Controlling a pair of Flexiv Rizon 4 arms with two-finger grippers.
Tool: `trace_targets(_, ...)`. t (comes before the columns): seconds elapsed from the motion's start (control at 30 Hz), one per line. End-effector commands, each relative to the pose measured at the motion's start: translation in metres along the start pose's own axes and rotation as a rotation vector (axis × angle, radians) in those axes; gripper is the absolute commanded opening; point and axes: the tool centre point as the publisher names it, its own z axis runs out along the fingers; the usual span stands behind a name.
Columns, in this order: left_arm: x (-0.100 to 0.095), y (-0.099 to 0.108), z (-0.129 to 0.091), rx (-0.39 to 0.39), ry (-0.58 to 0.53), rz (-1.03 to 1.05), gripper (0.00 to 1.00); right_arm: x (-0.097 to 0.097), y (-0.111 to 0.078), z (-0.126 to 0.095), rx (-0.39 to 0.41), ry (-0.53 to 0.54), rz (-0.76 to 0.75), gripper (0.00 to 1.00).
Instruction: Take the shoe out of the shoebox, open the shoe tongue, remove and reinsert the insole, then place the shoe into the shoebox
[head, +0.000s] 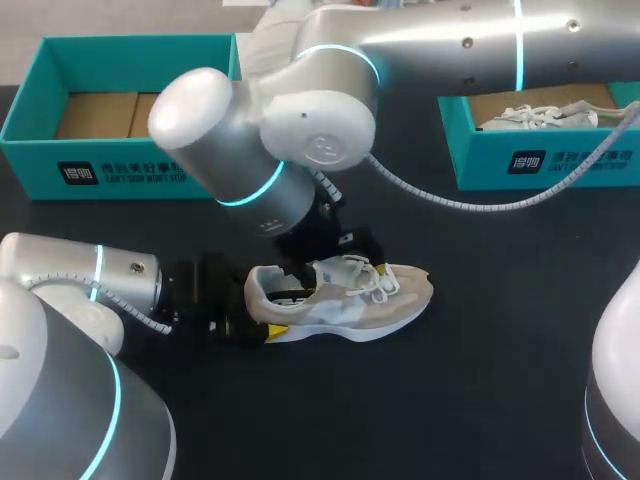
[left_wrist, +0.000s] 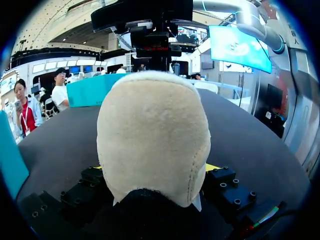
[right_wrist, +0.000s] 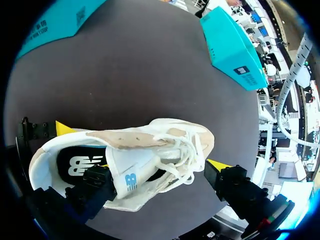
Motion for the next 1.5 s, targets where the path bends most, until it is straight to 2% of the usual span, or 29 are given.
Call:
trace_targets(0.03,0.003,0.006,0.003,-0.002,0.000,-0.001,0.00,-0.012,-0.005,-0.013,-0.002,-0.078,0.425,1.00)
trace_targets(0.07,0.003,0.006,0.003,-0.002,0.000,-0.001,0.00,-0.015,-0.006,-0.015,-0.002,-0.078,0.433,0.92)
trace_targets(0.1,0.003,0.006,0.003,-0.002,0.000,-0.001,0.00,-0.019,-0.006,-0.016,-0.006,-0.072,0.443,0.76)
trace_targets(0.13,0.003,0.006,0.003,-0.002,0.000,-0.001,0.00,-0.020,-0.006,-0.017,-0.007,-0.064,0.444,0.50)
trace_targets(0.2,0.003,0.006,0.003,-0.002,0.000,-0.001,0.00,-0.015,-0.004,-0.027,-0.009,-0.043,0.456,0.36)
trace_targets(0.23,0.003,0.006,0.003,-0.002,0.000,-0.001,0.00,-0.018,-0.005,-0.020,-0.004,-0.030,0.450,0.25)
trace_targets(0.27,0.003,0.006,0.003,-0.002,0.000,-0.001,0.00,-0.017,-0.004,-0.019,-0.002,-0.018,0.450,0.09)
trace_targets(0.3,0.003,0.006,0.003,-0.002,0.000,-0.001,0.00,-0.009,-0.003,-0.026,0.001,-0.002,0.441,0.00)
trace_targets(0.47,0.003,0.006,0.003,-0.002,0.000,-0.001,0.00,0.009,-0.001,-0.026,0.032,0.068,0.408,0.00)
trace_targets(0.63,0.003,0.006,0.003,-0.002,0.000,-0.001,0.00,0.013,-0.001,-0.025,0.054,0.101,0.388,0.00)
trace_targets(0.73,0.003,0.006,0.003,-0.002,0.000,-0.001,0.00,0.005,0.000,-0.029,0.048,0.116,0.389,0.00)
trace_targets(0.87,0.003,0.006,0.003,-0.002,0.000,-0.001,0.00,-0.016,0.003,-0.023,0.028,0.121,0.365,0.00)
trace_targets(1.07,0.003,0.006,0.003,-0.002,0.000,-0.001,0.00,-0.054,0.006,0.001,-0.018,0.151,0.341,0.00)
trace_targets(1.17,0.003,0.006,0.003,-0.002,0.000,-0.001,0.00,-0.064,0.007,0.010,-0.019,0.140,0.328,0.00)
trace_targets(1.33,0.003,0.006,0.003,-0.002,0.000,-0.001,0.00,-0.075,0.007,0.035,-0.013,0.124,0.320,0.00)
trace_targets(1.47,0.003,0.006,0.003,-0.002,0.000,-0.001,0.00,-0.071,0.009,0.057,-0.018,0.123,0.319,0.00)
trace_targets(1.5,0.003,0.006,0.003,-0.002,0.000,-0.001,0.00,-0.070,0.010,0.061,-0.022,0.122,0.323,0.03)
